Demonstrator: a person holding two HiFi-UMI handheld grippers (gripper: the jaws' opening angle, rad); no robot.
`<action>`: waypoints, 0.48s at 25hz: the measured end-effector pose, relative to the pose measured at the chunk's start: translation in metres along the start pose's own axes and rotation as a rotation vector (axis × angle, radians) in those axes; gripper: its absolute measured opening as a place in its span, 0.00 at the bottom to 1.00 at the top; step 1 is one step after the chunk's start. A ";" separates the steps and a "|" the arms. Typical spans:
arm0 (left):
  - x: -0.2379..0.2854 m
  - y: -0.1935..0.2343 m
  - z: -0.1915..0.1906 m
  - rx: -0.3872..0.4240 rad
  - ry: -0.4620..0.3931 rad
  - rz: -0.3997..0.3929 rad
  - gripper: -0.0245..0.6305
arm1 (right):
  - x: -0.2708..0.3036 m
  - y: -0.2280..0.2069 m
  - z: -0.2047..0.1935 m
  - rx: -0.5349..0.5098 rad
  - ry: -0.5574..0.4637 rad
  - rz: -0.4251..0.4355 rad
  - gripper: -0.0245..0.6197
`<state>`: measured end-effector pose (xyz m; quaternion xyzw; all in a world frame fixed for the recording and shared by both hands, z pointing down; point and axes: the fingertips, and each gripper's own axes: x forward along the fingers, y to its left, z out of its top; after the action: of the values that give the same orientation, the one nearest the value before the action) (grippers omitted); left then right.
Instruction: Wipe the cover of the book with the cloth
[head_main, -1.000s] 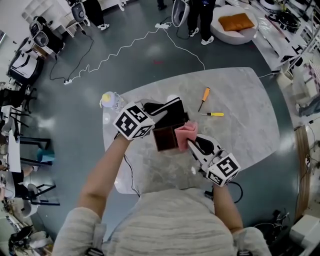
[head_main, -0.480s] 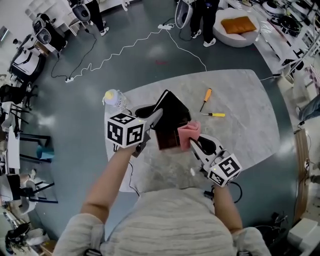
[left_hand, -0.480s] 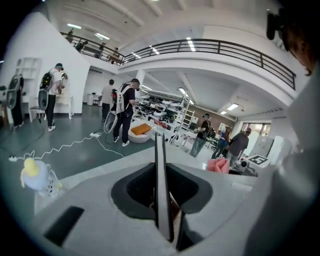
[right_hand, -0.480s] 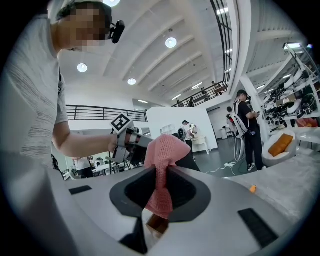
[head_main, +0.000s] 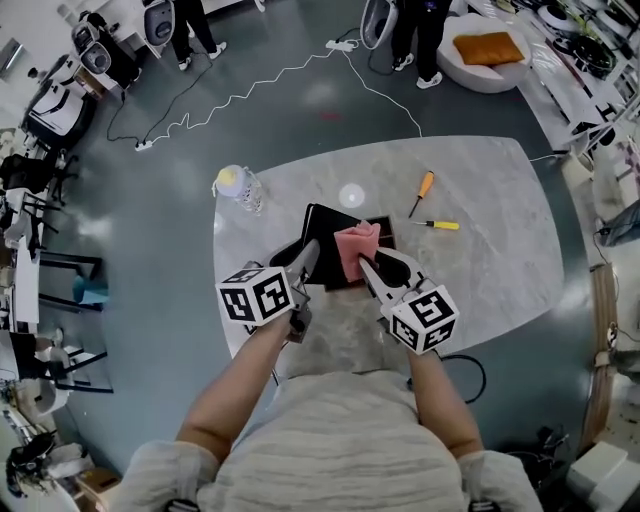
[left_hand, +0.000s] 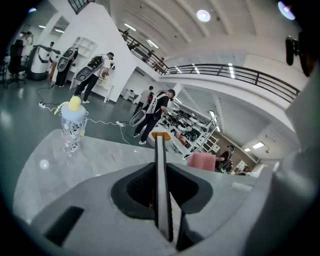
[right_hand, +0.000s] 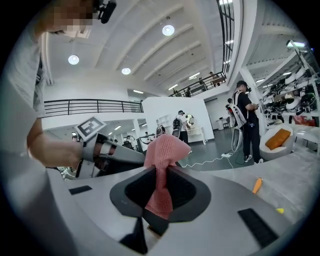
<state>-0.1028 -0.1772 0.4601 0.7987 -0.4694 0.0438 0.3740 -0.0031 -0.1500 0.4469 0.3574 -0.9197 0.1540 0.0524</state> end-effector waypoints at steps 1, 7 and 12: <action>-0.003 0.002 -0.002 -0.014 -0.011 0.006 0.15 | 0.007 0.001 -0.001 0.006 0.015 -0.009 0.14; -0.013 0.009 -0.012 -0.062 -0.051 0.032 0.15 | 0.037 0.015 0.000 0.029 0.042 -0.030 0.14; -0.019 0.014 -0.016 -0.076 -0.068 0.046 0.15 | 0.054 0.023 0.005 0.033 0.045 -0.045 0.14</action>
<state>-0.1200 -0.1576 0.4715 0.7741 -0.5012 0.0075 0.3867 -0.0585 -0.1702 0.4480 0.3752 -0.9073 0.1759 0.0707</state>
